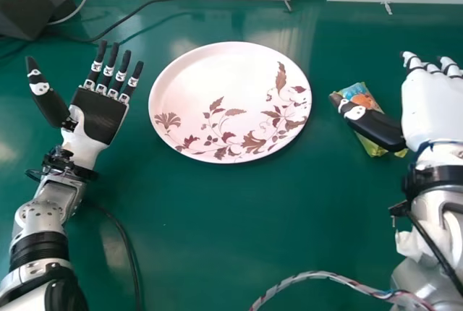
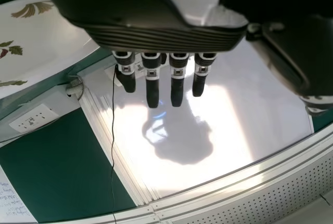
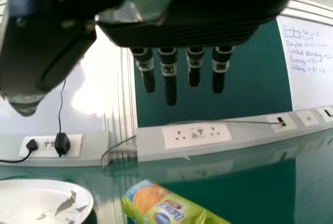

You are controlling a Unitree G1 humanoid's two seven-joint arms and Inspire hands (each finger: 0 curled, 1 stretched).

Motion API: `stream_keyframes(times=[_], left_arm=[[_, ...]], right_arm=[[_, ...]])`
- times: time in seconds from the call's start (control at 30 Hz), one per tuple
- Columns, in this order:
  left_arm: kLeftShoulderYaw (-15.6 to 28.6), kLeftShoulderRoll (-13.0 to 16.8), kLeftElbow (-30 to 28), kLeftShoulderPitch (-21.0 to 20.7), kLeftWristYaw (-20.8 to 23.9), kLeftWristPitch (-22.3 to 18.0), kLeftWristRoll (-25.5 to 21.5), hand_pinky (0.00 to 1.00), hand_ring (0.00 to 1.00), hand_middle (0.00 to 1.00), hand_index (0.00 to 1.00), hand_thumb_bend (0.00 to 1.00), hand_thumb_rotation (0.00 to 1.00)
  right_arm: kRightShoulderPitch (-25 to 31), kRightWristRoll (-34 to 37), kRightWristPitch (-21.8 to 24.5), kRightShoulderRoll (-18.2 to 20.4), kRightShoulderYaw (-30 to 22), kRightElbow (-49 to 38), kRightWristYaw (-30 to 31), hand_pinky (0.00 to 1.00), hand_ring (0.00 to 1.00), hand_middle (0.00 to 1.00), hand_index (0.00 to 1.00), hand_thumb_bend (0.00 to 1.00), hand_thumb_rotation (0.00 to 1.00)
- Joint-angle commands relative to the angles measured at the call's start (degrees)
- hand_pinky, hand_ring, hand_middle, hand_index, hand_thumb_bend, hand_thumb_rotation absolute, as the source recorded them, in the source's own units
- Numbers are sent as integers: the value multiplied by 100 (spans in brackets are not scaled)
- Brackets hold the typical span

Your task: Pick up biscuit and place it in the plate

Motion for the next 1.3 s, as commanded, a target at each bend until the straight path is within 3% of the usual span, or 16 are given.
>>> stream_keyframes(times=[0.0, 0.4, 1.27], left_arm=[[64, -59, 84, 107, 2, 77, -39, 99, 91, 95, 98, 98, 67], [93, -53, 234, 36, -121, 99, -40, 100, 91, 93, 97, 99, 69], [262, -36, 186, -5, -169, 515, -266, 95, 89, 92, 93, 99, 62]], right_arm=[[-27, 27, -18, -89, -29, 67, 110, 91, 90, 89, 100, 100, 83], [-60, 147, -44, -416, -9, 324, 248, 92, 91, 91, 100, 100, 83], [99, 726, 190, -967, -53, 899, 145, 91, 94, 94, 100, 100, 84]])
